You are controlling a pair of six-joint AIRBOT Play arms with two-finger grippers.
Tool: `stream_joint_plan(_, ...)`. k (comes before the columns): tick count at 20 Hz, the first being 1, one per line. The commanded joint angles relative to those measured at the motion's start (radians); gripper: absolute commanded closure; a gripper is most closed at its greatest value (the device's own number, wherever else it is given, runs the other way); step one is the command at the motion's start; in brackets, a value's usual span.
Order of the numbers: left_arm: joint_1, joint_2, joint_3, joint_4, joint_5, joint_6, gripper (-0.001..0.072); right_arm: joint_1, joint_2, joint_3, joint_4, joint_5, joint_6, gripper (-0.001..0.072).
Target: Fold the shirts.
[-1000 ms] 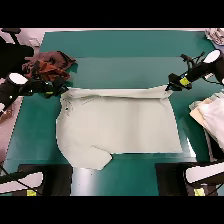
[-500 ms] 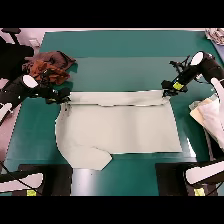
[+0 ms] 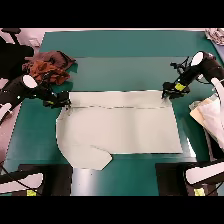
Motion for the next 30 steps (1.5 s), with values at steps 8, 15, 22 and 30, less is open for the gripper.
stream_joint_plan(8, 0.000, 0.553, -0.203, 0.261, -0.343, -0.041, -0.0002, -0.052, 0.496, -0.364, -0.122, -0.134, 0.069, 0.0253)
stream_joint_plan(15, 0.000, 0.706, -0.422, 0.073, -0.442, -0.007, -0.0002, -0.230, 0.817, -0.824, 0.078, -0.184, 0.039, 0.0113)
stream_joint_plan(22, 0.000, 0.705, -0.616, -0.055, -0.449, 0.038, -0.0003, -0.235, 0.937, -0.919, 0.091, -0.162, 0.038, 0.0113)
stream_joint_plan(30, 0.000, 0.666, -0.639, -0.002, -0.324, -0.112, -0.0003, -0.235, 0.935, -0.917, 0.092, -0.160, 0.039, 0.0113)
